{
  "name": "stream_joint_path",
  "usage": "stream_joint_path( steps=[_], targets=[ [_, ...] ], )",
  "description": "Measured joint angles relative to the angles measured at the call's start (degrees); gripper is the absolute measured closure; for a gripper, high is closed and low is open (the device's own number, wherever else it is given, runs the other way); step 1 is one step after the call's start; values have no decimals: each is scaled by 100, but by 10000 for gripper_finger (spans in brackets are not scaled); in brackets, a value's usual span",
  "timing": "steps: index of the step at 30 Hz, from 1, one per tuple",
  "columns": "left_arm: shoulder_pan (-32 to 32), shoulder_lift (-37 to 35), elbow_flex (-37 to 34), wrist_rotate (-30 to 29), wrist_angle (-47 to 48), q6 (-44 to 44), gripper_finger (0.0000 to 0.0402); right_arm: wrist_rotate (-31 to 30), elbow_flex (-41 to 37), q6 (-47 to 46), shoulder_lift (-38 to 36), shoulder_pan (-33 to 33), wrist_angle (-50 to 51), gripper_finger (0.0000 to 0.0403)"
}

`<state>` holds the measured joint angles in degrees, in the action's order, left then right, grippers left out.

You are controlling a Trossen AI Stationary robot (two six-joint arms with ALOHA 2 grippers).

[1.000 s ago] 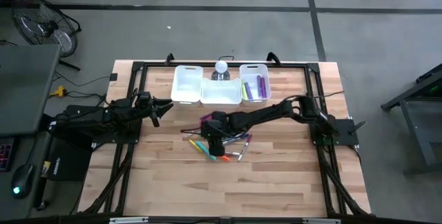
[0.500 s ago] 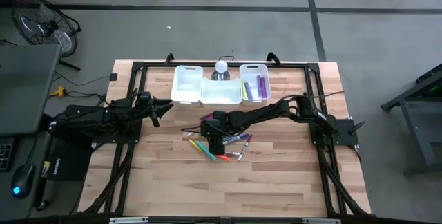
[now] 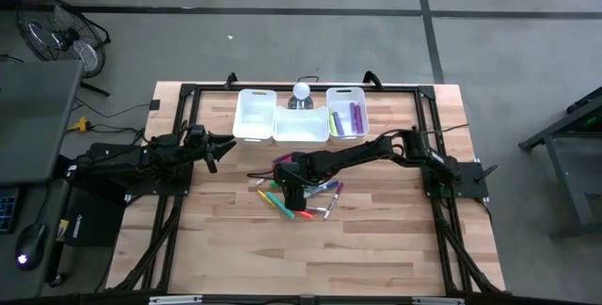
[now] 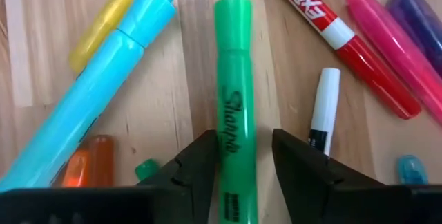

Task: Pick & Place Markers
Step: Put the green highlighter pen into the right white bin

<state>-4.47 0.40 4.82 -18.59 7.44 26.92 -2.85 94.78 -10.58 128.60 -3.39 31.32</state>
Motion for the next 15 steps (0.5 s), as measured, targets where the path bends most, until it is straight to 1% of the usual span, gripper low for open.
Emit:
stream_joint_path(
  steps=[11, 15],
  targets=[
    [0, 0, 0, 0, 0, 0, 273, 40, 11, 205, 2, 1, 296, 344],
    [0, -2, 2, 0, 0, 0, 273, 66, 11, 206, 2, 1, 317, 347]
  ],
)
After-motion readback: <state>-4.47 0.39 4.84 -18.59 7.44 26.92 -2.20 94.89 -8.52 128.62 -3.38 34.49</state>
